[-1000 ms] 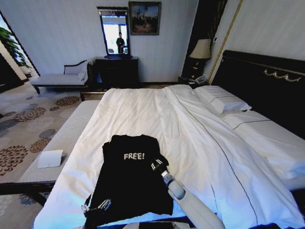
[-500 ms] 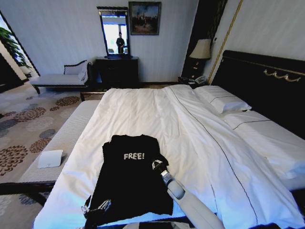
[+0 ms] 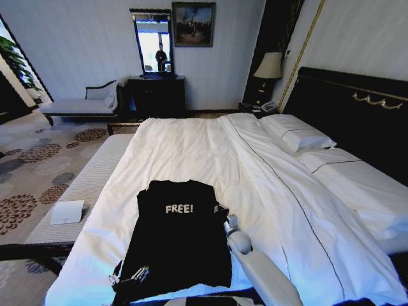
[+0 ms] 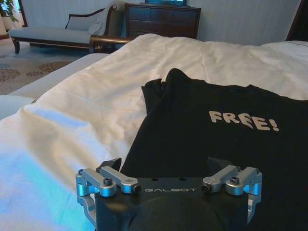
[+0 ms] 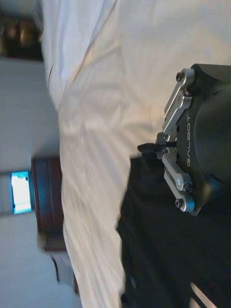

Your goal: Fold the clothes on the bed.

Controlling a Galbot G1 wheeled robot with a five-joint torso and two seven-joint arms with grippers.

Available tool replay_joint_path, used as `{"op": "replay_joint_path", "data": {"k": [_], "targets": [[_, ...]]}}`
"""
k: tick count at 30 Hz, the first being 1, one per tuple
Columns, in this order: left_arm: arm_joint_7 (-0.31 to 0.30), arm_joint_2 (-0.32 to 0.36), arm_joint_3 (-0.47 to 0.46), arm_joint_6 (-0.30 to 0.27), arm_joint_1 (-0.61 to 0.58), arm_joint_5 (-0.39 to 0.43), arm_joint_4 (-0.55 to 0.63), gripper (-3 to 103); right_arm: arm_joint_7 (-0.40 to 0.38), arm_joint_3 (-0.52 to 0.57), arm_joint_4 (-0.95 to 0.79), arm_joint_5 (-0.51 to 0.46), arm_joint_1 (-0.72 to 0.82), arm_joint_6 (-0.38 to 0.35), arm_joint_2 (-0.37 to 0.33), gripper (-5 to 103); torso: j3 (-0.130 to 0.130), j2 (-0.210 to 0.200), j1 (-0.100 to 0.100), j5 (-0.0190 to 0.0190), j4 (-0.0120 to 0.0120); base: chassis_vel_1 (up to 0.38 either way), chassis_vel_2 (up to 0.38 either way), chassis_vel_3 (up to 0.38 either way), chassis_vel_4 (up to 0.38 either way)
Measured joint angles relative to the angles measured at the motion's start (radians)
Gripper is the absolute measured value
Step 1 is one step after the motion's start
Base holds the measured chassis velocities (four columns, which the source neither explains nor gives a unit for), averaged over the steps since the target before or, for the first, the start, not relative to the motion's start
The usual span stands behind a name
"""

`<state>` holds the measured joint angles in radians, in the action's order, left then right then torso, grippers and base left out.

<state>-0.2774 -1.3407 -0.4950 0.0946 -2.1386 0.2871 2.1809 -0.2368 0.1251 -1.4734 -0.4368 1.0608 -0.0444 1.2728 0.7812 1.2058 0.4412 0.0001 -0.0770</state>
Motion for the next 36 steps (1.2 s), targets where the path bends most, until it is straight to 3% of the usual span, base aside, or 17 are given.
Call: {"op": "replay_joint_path", "data": {"k": [5, 13, 29, 36], "targets": [[-0.001, -0.003, -0.001, 0.006, -0.008, -0.002, 0.001, 100, -0.03, 0.061, 0.011, -0.051, -0.001, -0.019, 0.018, 0, 0.0, 0.0, 0.0, 0.0, 0.0, 0.0, 0.0, 0.0, 0.0], [-0.002, 0.0, -0.015, 0.006, -0.003, 0.004, 0.014, 100, -0.073, 0.122, 0.028, -0.055, 0.01, -0.03, 0.025, 0, 0.0, 0.0, 0.0, -0.0001, 0.0, 0.0, 0.0, 0.0, 0.0], [-0.006, 0.01, -0.024, 0.003, -0.001, 0.013, 0.023, 100, -0.16, 0.103, -0.027, -0.027, 0.075, -0.037, 0.077, 0, 0.0, 0.0, 0.0, -0.0002, -0.0001, 0.0, 0.0, 0.0, 0.0], [-0.006, 0.013, -0.023, 0.005, -0.001, 0.015, 0.024, 100, -0.15, 0.075, -0.029, -0.008, 0.048, -0.028, 0.064, 0, 0.0, 0.0, 0.0, -0.0003, -0.0001, 0.0, 0.0, 0.0, 0.0]]}}
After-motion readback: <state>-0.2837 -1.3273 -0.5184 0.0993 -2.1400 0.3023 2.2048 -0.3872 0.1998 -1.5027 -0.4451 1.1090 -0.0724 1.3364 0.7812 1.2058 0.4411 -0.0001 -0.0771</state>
